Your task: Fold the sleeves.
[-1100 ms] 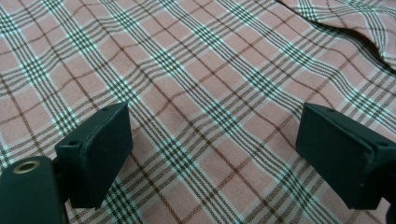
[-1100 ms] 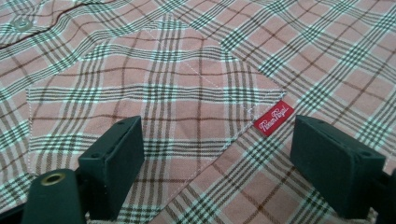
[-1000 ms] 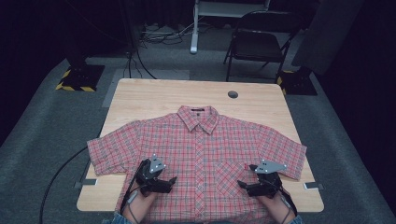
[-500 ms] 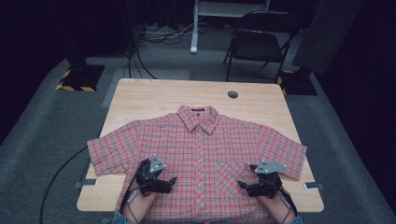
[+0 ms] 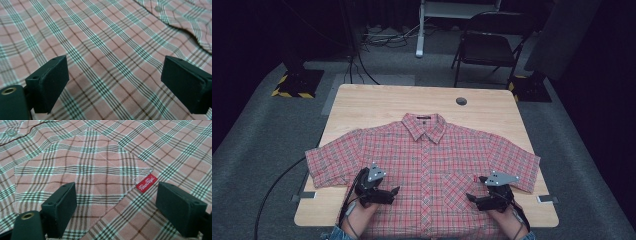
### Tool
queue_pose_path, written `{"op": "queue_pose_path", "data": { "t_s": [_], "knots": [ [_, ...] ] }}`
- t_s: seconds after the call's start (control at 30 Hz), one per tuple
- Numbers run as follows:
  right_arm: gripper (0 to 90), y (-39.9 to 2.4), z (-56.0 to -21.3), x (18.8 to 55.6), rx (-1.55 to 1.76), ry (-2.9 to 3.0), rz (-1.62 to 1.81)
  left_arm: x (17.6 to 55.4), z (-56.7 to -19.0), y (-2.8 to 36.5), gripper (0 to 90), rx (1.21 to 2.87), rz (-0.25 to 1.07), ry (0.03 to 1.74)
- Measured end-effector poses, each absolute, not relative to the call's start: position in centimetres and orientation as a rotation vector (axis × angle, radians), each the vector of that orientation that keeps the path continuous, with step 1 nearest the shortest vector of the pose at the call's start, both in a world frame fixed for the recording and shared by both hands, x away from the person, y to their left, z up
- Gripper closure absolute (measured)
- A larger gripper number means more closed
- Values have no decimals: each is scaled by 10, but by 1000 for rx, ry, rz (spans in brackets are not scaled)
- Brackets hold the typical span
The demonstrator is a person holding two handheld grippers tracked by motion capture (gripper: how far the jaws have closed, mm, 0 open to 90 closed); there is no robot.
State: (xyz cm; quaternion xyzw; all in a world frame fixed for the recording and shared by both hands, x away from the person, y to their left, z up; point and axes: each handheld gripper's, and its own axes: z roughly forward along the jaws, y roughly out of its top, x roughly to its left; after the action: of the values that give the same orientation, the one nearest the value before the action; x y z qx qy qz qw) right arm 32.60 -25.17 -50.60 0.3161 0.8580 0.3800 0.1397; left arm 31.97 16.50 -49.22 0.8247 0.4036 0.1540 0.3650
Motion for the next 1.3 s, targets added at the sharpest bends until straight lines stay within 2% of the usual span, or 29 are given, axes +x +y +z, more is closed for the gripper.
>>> {"op": "queue_pose_path", "data": {
  "t_s": [0.63,1.3],
  "knots": [
    [172,-252,-506,326,919,2476,1097,325,-460,183,85,2082,465,1026],
    [172,-252,-506,326,923,2474,1096,341,-439,223,82,2019,524,1079]
  ]
}}
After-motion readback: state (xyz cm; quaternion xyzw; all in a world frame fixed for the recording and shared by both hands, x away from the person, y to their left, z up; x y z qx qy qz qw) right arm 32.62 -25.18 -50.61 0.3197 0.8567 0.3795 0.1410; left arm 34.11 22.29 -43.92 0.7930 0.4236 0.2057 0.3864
